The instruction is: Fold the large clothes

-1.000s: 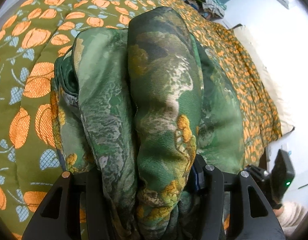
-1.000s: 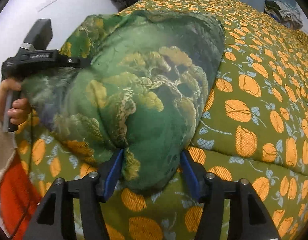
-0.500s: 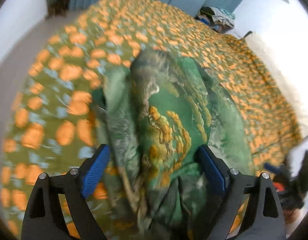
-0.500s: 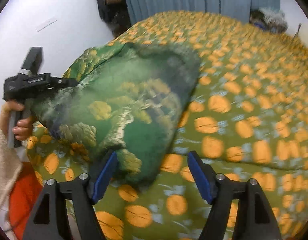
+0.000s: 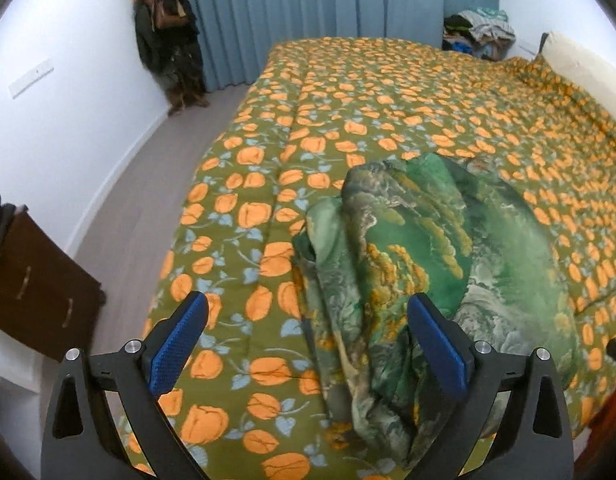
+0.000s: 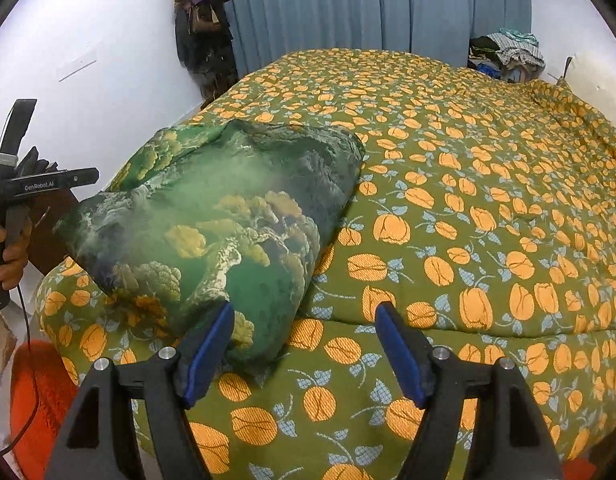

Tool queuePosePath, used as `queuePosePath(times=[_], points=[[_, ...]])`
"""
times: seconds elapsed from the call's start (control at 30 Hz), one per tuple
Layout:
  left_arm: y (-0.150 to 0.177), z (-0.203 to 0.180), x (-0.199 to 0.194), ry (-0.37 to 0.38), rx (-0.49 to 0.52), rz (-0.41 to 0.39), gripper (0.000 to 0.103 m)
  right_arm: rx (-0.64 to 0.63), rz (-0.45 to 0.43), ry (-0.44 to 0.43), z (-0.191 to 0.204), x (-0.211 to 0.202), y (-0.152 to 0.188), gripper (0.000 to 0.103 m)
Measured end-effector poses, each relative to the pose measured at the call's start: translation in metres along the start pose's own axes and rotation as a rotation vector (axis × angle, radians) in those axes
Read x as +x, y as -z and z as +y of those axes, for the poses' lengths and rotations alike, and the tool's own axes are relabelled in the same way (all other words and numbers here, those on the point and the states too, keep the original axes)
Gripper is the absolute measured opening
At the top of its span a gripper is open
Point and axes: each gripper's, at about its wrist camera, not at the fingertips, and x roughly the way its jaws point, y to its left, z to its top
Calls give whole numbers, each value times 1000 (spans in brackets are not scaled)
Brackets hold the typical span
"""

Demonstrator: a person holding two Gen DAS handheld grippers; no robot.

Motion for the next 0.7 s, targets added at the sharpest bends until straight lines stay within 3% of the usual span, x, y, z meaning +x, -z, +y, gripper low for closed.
queuePosePath(times=[0.43, 0.5, 0.53, 0.6, 0.63, 0.7], points=[[-6, -17, -12, -75, 59, -16, 100, -13, 14, 6, 3, 5, 6, 74], [-7, -16, -7, -53, 56, 1, 100, -10, 19, 6, 1, 6, 7, 74], [-6, -14, -3, -12, 51, 17, 100, -7, 24, 8, 0, 6, 6, 74], [-3, -3, 13, 243, -15, 142, 99, 4, 23, 2, -3, 6, 6, 74], [-3, 3, 19, 326, -55, 199, 98, 11, 17, -6, -6, 5, 6, 74], [-7, 24, 29, 540, -208, 259, 97, 26, -5, -29, -10, 1, 5, 74]])
